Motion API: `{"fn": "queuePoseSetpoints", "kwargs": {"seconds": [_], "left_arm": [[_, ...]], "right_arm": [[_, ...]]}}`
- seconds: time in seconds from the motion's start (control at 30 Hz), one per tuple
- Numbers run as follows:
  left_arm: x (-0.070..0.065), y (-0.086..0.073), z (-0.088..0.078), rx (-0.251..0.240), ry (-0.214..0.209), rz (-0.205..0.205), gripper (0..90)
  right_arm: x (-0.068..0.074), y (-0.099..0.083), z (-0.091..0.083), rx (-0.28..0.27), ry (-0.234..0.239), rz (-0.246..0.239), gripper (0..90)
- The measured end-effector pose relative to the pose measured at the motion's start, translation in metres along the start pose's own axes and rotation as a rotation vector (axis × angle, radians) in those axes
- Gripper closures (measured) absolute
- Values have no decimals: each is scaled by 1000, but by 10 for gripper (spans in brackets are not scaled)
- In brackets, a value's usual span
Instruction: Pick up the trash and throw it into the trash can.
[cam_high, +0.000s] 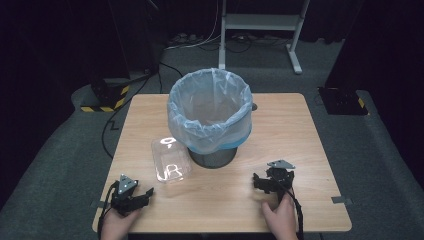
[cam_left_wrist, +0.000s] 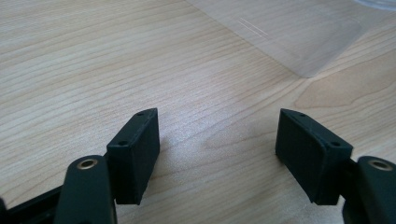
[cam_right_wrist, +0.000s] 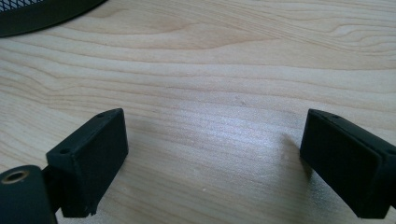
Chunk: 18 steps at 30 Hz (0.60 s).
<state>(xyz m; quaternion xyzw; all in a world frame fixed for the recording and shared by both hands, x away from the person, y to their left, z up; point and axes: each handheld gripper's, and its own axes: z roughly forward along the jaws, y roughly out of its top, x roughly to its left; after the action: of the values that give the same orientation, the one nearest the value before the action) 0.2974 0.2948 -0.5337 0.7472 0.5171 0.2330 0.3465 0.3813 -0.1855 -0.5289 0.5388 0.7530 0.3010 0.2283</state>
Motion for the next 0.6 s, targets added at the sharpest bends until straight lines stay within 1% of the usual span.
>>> {"fn": "queuePoseSetpoints", "kwargs": {"seconds": [0.1, 0.13, 0.17, 0.2, 0.23, 0.3, 0.4, 0.43, 0.47, 0.5, 0.53, 0.57, 0.6], "left_arm": [[0, 0, 0, 1, -1, -2, 305], [0, 0, 0, -1, -13, -1, 304], [0, 0, 0, -1, -13, -1, 303], [-2, 0, -1, 7, -27, 16, 303], [-2, -1, -1, 3, -29, 21, 303], [-2, -2, -2, 1, -31, 26, 321], [-1, -1, -3, 2, -35, 29, 421], [-1, 2, -5, 3, -42, 12, 457], [-1, 5, -7, -10, -58, -8, 483], [-2, 8, -10, -26, -64, 1, 526], [-5, 13, -14, -42, -60, 2, 568], [-7, 18, -17, -67, -62, 8, 593], [-7, 18, -17, -67, -62, 8, 617]], "right_arm": [[0, 0, 0, 0, 1, -1, 72], [0, 0, 0, 0, 0, -1, 71], [0, 0, 0, 1, 0, 1, 72], [0, 0, 0, 0, 0, 1, 73], [0, 0, 0, 0, -1, 6, 73], [0, -2, -3, 0, 7, -5, 80], [2, -6, -6, -7, 20, -24, 93], [3, -7, -7, -8, 18, -22, 102], [3, -8, -8, -11, 14, -21, 111], [5, -9, -9, -12, 17, -19, 120], [5, -9, -10, -9, 17, -24, 126], [6, -9, -9, -17, 16, -28, 126], [6, -9, -10, -12, 17, -23, 126]]}}
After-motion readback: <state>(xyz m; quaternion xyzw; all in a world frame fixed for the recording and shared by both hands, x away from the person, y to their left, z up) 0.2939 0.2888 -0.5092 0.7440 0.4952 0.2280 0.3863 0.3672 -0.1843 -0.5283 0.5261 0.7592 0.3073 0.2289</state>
